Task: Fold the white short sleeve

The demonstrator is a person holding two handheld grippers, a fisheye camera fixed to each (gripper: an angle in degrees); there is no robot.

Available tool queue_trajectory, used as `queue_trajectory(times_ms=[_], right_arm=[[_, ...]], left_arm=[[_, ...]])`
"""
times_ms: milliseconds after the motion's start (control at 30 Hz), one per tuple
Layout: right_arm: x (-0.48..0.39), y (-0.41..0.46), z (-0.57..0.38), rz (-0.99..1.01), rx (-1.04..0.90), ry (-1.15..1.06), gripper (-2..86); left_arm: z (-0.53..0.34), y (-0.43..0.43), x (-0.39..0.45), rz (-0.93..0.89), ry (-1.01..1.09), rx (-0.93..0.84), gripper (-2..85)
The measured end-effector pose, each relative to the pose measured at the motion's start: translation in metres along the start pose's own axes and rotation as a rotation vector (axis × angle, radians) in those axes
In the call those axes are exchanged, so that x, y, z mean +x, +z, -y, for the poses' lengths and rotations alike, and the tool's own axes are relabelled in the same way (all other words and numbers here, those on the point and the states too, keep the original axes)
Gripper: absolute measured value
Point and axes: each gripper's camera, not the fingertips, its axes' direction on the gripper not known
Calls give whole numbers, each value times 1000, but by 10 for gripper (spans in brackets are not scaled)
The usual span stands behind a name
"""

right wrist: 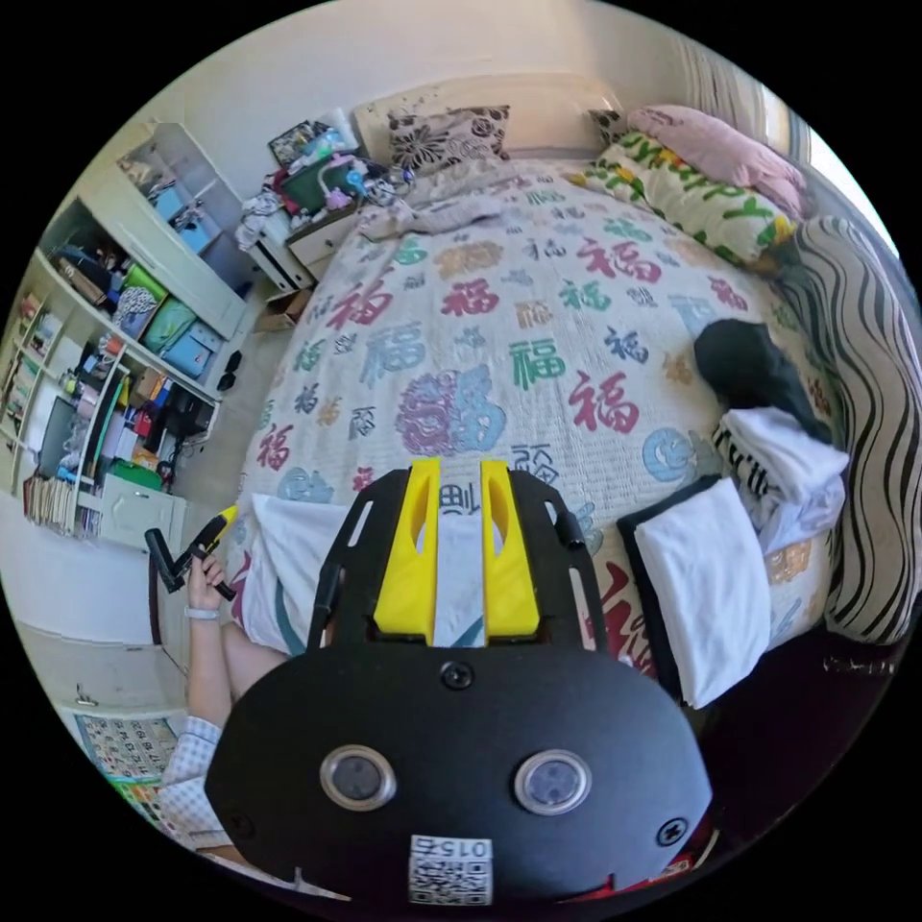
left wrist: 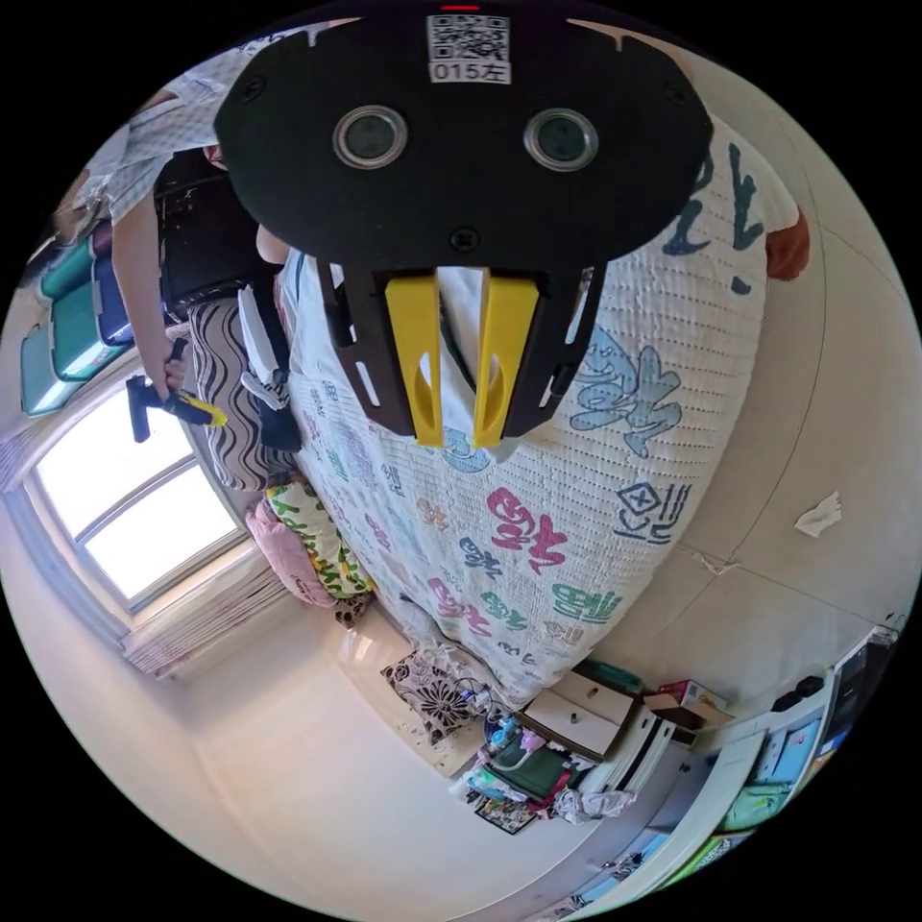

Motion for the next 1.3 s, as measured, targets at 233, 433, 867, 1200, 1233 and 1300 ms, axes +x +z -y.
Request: queue_trajectory(times_ms=[233,433,867,1200,1233,1300], right_arm=[[-11,-30,-26,112,71,-22,75],[-3,-41,-50,216,127,-20,79],[109,33,-236,182,143,-41,90],[122,114,-307,235,-61,44,113],[123,124,-306,234,-82,57,113],[127,130,-305,236,-68,100,107]], left_arm=[[-36,-3,25,-12,45,48,52],[-52,34,67,-52,94,37,51],[-67,322,338,-111,695,-397,93],[-101,544,451,-48,734,-714,126],[-107,561,455,-6,745,-757,124],[-115,581,457,54,765,-793,115]])
